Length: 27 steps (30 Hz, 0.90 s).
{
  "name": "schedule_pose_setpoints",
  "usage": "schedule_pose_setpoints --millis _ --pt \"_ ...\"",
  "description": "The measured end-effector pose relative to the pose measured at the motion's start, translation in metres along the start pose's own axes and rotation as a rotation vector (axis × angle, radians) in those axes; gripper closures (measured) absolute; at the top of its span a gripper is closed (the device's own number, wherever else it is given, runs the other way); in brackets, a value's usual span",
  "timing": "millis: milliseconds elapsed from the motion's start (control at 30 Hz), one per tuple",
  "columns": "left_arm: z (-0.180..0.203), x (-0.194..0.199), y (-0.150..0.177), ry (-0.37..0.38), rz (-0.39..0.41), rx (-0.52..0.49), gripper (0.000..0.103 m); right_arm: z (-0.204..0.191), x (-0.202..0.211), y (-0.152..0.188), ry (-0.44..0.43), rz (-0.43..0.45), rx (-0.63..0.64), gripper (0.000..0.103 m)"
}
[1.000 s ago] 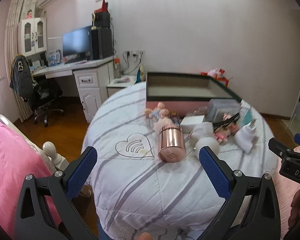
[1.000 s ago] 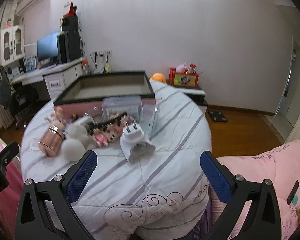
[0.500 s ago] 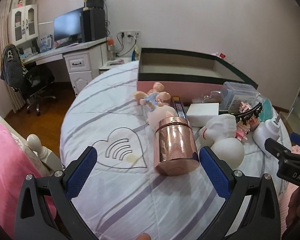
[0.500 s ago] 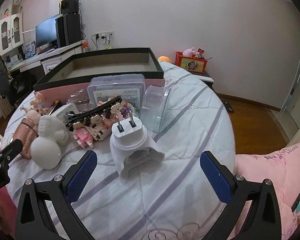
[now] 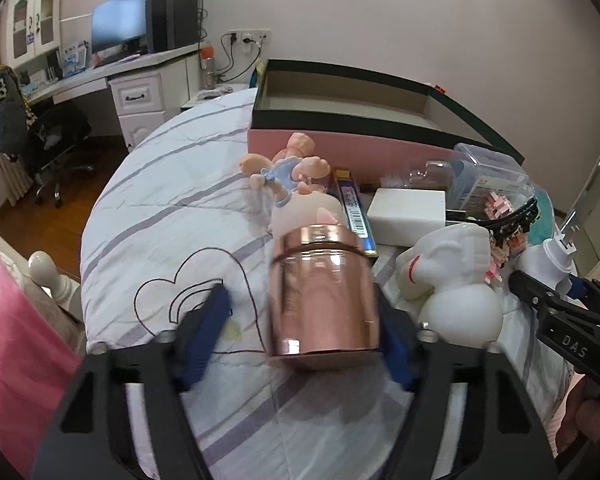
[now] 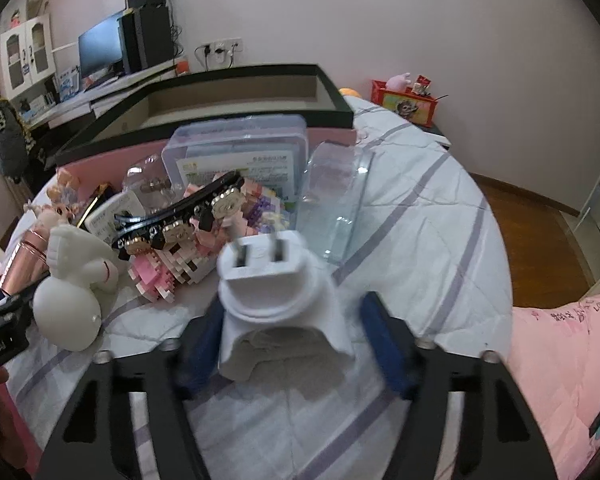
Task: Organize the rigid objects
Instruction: 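Grasp the rose-gold canister with the left tool while the right tool grasps the white plug adapter, then carry the canister and adapter into the pink box with both tools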
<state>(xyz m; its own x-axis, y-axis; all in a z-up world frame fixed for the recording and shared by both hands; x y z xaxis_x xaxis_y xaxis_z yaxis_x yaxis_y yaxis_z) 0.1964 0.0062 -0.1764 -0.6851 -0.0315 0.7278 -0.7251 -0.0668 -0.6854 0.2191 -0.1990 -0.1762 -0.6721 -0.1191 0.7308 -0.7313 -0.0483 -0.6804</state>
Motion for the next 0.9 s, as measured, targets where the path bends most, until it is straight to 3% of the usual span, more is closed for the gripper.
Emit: schedule_pose_setpoints --millis 33,433,900 --pt "0.001 0.0 -0.001 0.006 -0.004 -0.004 0.056 0.0 0.0 -0.001 -0.014 -0.003 -0.002 0.046" --pt "-0.004 0.005 -0.006 0.013 -0.06 -0.023 0.056 0.016 0.012 -0.002 -0.109 -0.037 -0.067 0.047" --pt "-0.007 0.023 -0.04 0.031 -0.008 -0.009 0.056 0.012 0.029 -0.017 -0.169 -0.041 -0.066 0.047"
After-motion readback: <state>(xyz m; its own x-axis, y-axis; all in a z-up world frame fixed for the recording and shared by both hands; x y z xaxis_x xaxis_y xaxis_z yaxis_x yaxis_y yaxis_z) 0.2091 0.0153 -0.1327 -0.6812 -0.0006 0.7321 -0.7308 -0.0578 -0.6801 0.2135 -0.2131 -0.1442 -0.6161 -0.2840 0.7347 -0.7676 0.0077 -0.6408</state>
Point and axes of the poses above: each gripper's, at about its wrist camera, not at the fingertips, and x roughly against the way its jaws point, z to its right, y to its underside, the point moved 4 cm from there along -x, roughly the way its jaws point, and after that the axes turned 6 degrees about -y, right-handed, at the moved point
